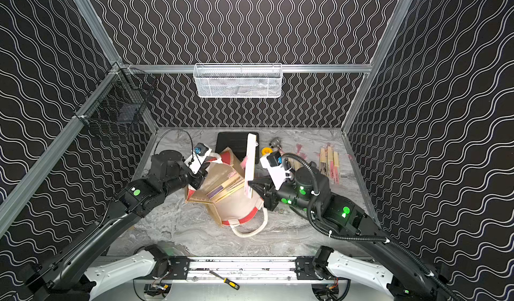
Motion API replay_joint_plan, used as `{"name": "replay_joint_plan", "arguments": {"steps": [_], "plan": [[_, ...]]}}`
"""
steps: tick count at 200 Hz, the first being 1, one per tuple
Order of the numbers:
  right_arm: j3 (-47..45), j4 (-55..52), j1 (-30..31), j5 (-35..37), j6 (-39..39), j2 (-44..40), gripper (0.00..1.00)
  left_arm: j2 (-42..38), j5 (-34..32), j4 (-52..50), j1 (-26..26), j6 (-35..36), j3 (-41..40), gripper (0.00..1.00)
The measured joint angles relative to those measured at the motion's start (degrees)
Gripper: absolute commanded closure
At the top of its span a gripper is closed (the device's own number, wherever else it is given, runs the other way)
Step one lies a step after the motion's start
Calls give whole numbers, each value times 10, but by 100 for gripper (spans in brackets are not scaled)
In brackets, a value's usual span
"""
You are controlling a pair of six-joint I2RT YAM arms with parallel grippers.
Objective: Take out the folding fans from the tote bags
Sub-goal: Place the folding fan at the center of the board.
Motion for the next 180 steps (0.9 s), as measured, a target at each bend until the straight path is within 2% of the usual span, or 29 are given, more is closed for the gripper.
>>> {"name": "replay_joint_plan", "arguments": {"steps": [37, 72, 112, 147, 180], "plan": [[54, -32, -61, 19, -10, 31, 100, 0, 0, 0, 0, 0, 0, 100], [98, -66, -109, 73, -12, 93, 100, -1, 0, 0, 0, 0, 0, 100], [126, -91, -205, 134, -9, 174, 100, -2, 0, 0, 0, 0, 0, 100], [158, -124, -281, 222, 2, 275, 100, -2, 2, 0, 0, 0, 0, 100], [191, -160, -323, 328, 5, 384, 100, -5, 3, 0, 0, 0, 0, 100]]}}
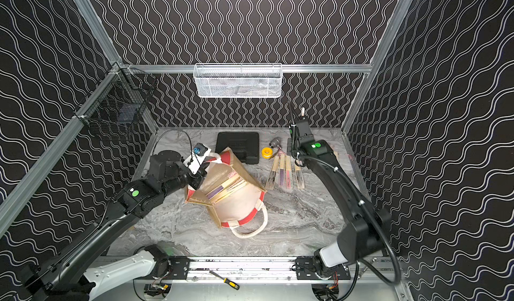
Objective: Take out the folding fans from the tote bags
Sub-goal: Place the folding fan at the center of the board.
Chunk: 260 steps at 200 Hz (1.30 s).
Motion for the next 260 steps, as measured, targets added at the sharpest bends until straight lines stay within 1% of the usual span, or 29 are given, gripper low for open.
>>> {"name": "replay_joint_plan", "arguments": {"steps": [30, 61, 91, 112, 164, 186, 219, 260], "plan": [[34, -41, -24, 60, 5, 105, 100, 5, 1, 0, 0, 0, 0, 100], [115, -93, -49, 113, 17, 233, 100, 5, 1, 1, 0, 0, -2, 100], [196, -148, -57, 144, 24, 335, 100, 3, 1, 1, 0, 0, -3, 100], [243, -182, -62, 159, 28, 386, 100, -1, 2, 0, 0, 0, -3, 100], [281, -223, -75, 177, 16, 443, 100, -5, 8, 0, 0, 0, -3, 100], [284, -233, -76, 173, 14, 459, 97, -5, 9, 0, 0, 0, -3, 100], [290, -246, -77, 168, 14, 488, 96, -4, 10, 0, 0, 0, -3, 100], [293, -263, -80, 164, 15, 500, 93, -4, 10, 0, 0, 0, -3, 100]]}}
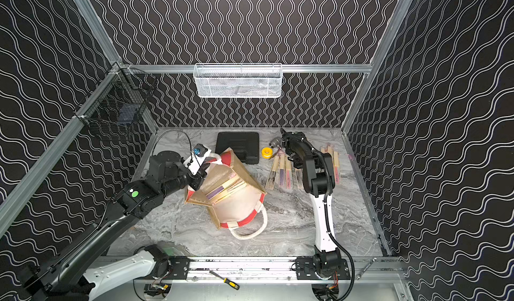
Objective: Take out the folding fans from the tote bags
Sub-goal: Place the folding fan at the center of the board.
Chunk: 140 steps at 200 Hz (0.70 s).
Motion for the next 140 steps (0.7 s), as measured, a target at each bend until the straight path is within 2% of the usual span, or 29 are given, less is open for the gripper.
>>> {"name": "replay_joint_plan", "arguments": {"steps": [27, 79, 110, 140], "plan": [[3, -7, -2, -5, 2, 10, 82, 0, 0, 0, 0, 0, 0, 100], [9, -14, -2, -32, 5, 6, 67, 0, 2, 0, 0, 0, 0, 100], [10, -19, -2, -56, 10, -19, 62, 0, 2, 0, 0, 0, 0, 100], [6, -17, -1, -105, 11, -82, 61, 0, 2, 0, 0, 0, 0, 100]]}}
